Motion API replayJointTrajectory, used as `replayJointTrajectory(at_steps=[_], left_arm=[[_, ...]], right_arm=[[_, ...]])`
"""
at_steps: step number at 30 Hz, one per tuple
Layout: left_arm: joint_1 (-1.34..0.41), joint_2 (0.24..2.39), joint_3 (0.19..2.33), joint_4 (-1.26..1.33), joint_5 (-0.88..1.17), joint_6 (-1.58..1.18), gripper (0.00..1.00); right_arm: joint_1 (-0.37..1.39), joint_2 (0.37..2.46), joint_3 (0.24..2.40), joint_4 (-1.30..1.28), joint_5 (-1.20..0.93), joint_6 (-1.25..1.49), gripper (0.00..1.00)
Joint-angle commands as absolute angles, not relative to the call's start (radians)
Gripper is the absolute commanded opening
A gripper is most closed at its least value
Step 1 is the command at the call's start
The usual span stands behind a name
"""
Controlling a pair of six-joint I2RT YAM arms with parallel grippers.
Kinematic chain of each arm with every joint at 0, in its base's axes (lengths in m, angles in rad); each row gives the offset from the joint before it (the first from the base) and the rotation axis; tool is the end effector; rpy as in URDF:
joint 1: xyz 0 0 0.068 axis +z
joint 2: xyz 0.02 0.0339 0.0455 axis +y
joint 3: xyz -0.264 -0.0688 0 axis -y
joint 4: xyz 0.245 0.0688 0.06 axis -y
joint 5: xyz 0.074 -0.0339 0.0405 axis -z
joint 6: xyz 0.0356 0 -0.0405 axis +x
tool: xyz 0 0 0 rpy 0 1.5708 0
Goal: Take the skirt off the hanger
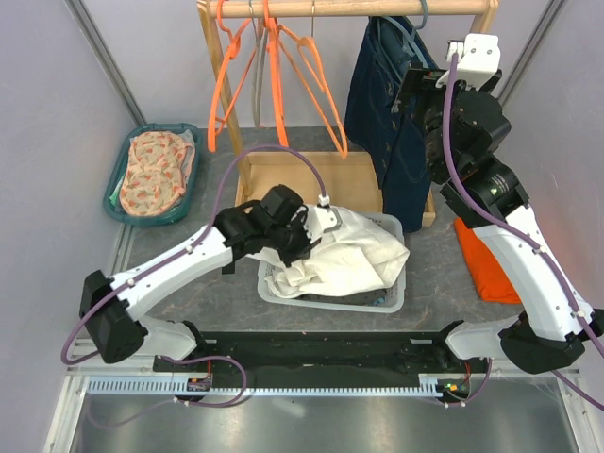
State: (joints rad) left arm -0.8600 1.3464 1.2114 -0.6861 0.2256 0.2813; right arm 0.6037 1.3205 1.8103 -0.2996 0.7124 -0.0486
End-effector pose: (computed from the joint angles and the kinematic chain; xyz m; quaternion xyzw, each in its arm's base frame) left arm 0.1807 -0.2221 0.3178 0.5342 0.7559 -0.2042 0.3188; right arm 0.2122 0.1181 0.5566 0.0635 0.6515 -0.0155 0.7558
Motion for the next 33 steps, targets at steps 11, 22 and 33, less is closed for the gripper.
replayJointTrajectory(at_steps=[11,22,33], left_arm=[[-0.896,1.672,1.115,-0.735,0.074,0.285,0.66],[-0.899,1.600,1.043,-0.623,-0.109,0.256,1.00],[-0.899,1.200,1.189,-0.695,0.116,0.274,1.00]], right_arm=[[0.597,1.336,1.821,-0.275,0.839,-0.029,0.96],[0.535,1.436,1.977,-0.273,0.775,-0.021,0.98],[0.335,1.586,2.098,-0.356,0.350,0.066,0.98]])
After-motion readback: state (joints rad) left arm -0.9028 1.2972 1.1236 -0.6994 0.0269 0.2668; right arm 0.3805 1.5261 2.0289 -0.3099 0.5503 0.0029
